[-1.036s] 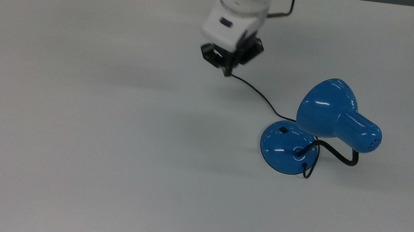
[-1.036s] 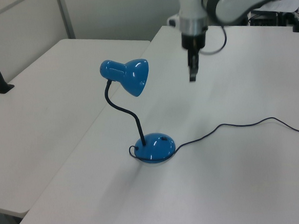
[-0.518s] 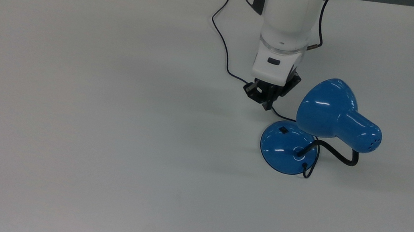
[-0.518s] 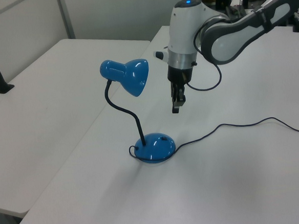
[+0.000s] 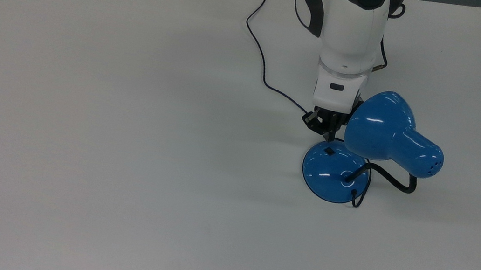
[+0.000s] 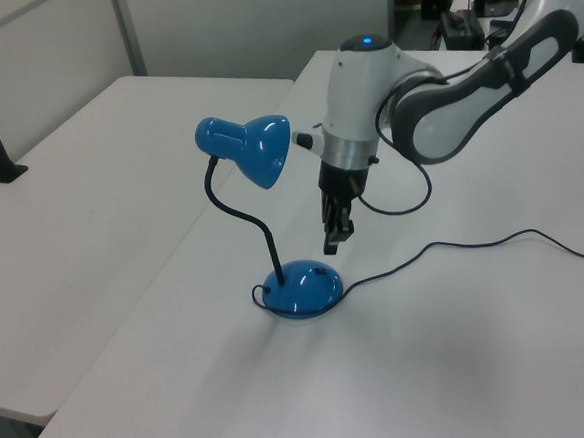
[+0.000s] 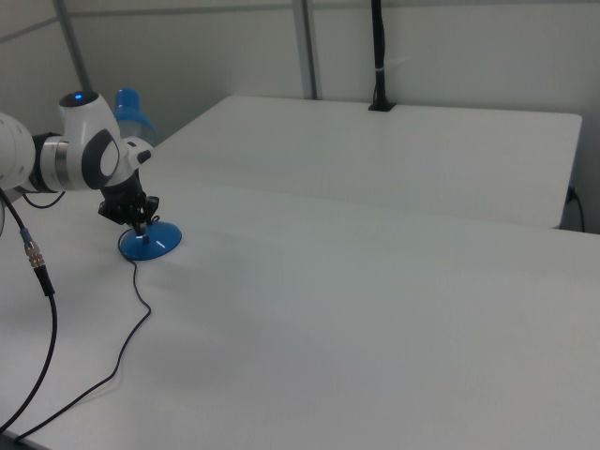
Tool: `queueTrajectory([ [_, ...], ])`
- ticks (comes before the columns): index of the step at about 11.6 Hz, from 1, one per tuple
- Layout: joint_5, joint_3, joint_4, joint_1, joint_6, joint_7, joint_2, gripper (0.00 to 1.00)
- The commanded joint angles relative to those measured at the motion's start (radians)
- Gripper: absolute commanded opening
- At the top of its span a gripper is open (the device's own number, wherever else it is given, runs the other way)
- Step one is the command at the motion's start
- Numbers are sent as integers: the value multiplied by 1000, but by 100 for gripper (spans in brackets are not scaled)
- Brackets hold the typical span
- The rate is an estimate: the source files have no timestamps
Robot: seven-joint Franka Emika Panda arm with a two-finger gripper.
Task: Turn on the lamp
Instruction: 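Lower the gripper and press the switch on the blue lamp base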
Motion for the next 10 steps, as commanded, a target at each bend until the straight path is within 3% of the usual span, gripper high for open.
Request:
queueTrajectory([
  [1,-10,2,5,9,84,-24,28,0],
  [10,-43,2,5,15,129,-113,51,0],
])
